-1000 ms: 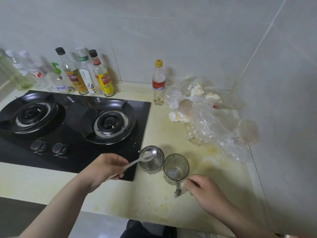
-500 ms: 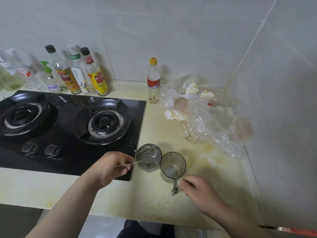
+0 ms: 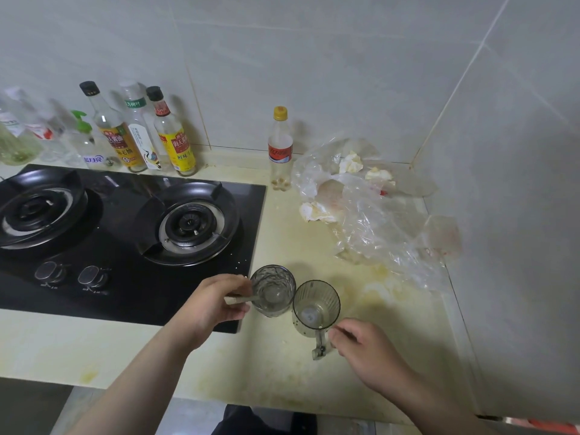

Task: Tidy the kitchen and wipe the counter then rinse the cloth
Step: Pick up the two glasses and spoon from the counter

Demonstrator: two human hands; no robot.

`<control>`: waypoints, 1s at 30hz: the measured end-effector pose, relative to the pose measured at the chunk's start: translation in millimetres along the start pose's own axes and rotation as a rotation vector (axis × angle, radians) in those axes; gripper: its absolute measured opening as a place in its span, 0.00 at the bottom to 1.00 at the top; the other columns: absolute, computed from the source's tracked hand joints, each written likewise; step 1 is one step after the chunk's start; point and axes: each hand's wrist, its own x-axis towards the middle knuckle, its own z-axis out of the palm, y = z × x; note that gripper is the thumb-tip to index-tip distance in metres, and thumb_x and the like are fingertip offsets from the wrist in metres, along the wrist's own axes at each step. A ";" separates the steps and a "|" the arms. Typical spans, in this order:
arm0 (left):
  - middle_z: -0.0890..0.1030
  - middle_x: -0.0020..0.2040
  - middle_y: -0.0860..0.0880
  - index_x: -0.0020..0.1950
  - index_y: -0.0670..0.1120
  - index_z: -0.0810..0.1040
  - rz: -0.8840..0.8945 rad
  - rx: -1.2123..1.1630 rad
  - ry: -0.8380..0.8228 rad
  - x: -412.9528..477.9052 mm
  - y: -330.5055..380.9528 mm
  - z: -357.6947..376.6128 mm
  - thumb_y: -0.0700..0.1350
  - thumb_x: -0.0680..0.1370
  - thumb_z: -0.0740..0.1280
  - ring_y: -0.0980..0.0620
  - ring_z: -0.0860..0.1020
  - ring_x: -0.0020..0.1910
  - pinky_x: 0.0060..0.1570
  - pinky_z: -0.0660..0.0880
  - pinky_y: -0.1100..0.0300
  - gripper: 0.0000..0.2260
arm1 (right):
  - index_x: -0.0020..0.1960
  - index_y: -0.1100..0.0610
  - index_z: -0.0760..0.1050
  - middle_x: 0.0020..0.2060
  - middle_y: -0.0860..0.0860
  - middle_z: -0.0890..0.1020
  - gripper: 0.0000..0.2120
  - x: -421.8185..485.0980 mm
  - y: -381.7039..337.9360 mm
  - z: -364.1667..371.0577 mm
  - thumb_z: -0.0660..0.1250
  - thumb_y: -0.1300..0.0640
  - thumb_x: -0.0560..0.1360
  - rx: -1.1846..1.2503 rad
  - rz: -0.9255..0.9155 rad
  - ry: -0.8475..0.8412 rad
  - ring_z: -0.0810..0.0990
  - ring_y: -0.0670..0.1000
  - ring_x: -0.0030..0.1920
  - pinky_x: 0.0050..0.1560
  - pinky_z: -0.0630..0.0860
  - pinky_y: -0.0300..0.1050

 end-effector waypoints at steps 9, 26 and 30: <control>0.80 0.58 0.45 0.61 0.49 0.77 0.142 0.299 0.117 9.7 -43.7 -17.8 0.31 0.74 0.68 0.49 0.81 0.50 0.46 0.79 0.60 0.19 | 0.44 0.49 0.79 0.34 0.41 0.77 0.01 3.4 -4.1 -10.4 0.70 0.54 0.74 -0.084 -0.130 0.235 0.75 0.43 0.35 0.36 0.72 0.39; 0.78 0.59 0.60 0.70 0.49 0.66 0.347 0.330 0.106 29.3 -59.0 33.5 0.35 0.62 0.82 0.68 0.76 0.57 0.55 0.72 0.74 0.42 | 0.78 0.45 0.50 0.73 0.41 0.61 0.52 25.6 -22.5 22.6 0.74 0.36 0.61 -0.118 0.069 0.078 0.70 0.46 0.69 0.62 0.76 0.48; 0.80 0.55 0.66 0.66 0.50 0.70 0.377 0.301 0.118 27.2 -56.3 37.4 0.31 0.62 0.80 0.65 0.79 0.54 0.50 0.74 0.73 0.37 | 0.75 0.40 0.55 0.64 0.34 0.65 0.51 23.9 -22.2 21.6 0.75 0.35 0.57 -0.031 0.067 0.119 0.74 0.46 0.65 0.53 0.81 0.51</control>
